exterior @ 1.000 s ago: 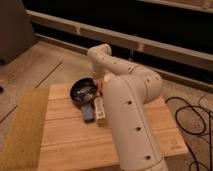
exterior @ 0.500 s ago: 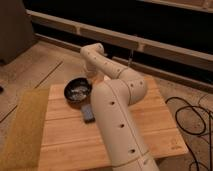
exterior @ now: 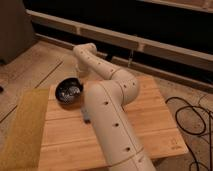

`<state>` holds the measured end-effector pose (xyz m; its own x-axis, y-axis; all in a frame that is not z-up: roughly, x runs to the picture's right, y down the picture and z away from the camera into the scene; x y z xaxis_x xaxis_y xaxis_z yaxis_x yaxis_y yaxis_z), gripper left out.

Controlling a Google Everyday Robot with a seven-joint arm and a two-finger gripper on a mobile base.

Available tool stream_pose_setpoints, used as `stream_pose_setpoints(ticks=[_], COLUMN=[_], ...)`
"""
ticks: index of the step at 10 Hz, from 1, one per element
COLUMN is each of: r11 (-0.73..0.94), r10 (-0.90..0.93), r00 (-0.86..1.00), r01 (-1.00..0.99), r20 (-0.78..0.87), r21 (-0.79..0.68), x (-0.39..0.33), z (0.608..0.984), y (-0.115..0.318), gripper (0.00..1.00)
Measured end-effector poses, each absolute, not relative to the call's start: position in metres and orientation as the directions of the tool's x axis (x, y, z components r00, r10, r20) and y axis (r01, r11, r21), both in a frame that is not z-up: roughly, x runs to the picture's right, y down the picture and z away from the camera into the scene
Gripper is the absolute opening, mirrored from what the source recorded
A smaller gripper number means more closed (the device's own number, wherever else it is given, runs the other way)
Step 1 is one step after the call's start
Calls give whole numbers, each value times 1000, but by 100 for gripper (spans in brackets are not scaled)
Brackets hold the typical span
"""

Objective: Drag the ceramic bowl in a circle

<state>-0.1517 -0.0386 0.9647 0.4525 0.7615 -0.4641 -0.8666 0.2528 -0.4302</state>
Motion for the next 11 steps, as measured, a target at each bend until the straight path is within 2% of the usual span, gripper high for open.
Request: stream_pose_setpoints(ticks=[6, 11], r11=[223, 212], r10=[763, 764], r00=[374, 320], r01=[-918, -945], r20=[-526, -560], r21=[-329, -250], x=[-94, -34], z=[941, 960], y=[-14, -32], gripper=[14, 14])
